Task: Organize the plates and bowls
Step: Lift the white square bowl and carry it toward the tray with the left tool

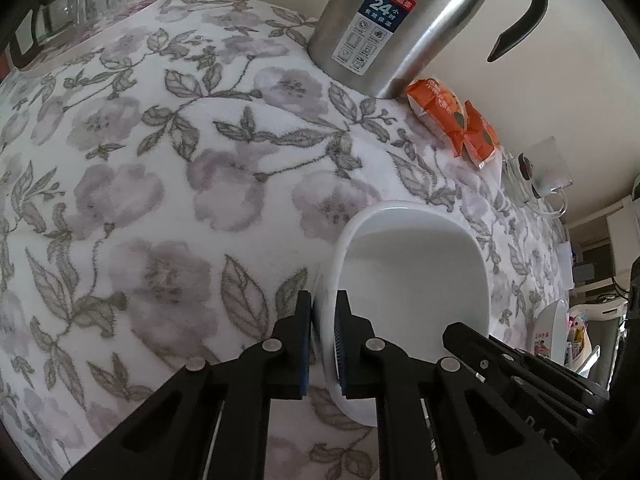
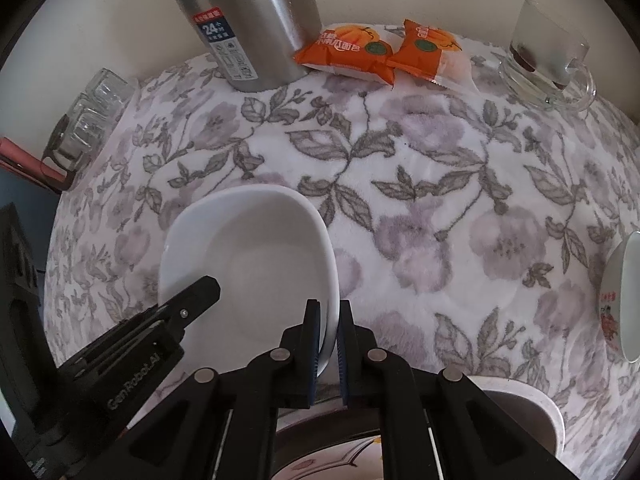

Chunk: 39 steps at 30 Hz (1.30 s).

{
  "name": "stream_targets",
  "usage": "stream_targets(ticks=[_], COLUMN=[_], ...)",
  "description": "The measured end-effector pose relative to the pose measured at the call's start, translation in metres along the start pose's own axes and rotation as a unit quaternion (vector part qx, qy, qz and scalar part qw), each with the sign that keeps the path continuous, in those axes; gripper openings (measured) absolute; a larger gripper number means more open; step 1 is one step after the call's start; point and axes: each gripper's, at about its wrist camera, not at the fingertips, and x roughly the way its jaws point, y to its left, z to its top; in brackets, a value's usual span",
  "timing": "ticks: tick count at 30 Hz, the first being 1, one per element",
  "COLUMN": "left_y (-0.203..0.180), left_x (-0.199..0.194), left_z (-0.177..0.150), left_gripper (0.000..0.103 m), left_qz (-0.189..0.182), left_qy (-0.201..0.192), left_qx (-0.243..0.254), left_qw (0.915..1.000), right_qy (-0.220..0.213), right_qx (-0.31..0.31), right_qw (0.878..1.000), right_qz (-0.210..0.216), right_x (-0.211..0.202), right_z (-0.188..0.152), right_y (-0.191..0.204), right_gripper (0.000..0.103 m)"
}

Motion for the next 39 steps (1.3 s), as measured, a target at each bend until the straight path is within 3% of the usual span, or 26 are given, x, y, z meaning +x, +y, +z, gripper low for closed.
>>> stream_targets(ticks=[10,21,29,39], left_y=[-0.005,-0.033,-0.063,-0.101], left_x=[-0.031,-0.101,-0.138,-0.140], left_z=[0.000,-0.016,-0.053,-0.103], left_gripper=[0.010,0.010,0.010,0.010], left_qz=[0.015,0.010,0.003,0.003], left_qy=[-0.037,-0.103,-0.144,-0.161], left_qx=[0.008,0.034,0.057,0.085], left_qw=[0.9992,0.9941,0.9880,0.9833], right_qy=[-0.029,-0.100,-0.143,-0.176], right_qx=[-0.020,-0.043,-0.057,-0.064], right_qw=[0.999,0.994,0.987,0.980], right_qz=[0.014,0.033,0.045,0.062], right_x=[-0.025,-0.099,-0.141,-0.169], right_z=[-0.003,-0.024,-0.062,-0.101], right_y=[0.011,0.013,-0.009,-0.057], right_gripper=[0.009,0.010,0.010,0.011])
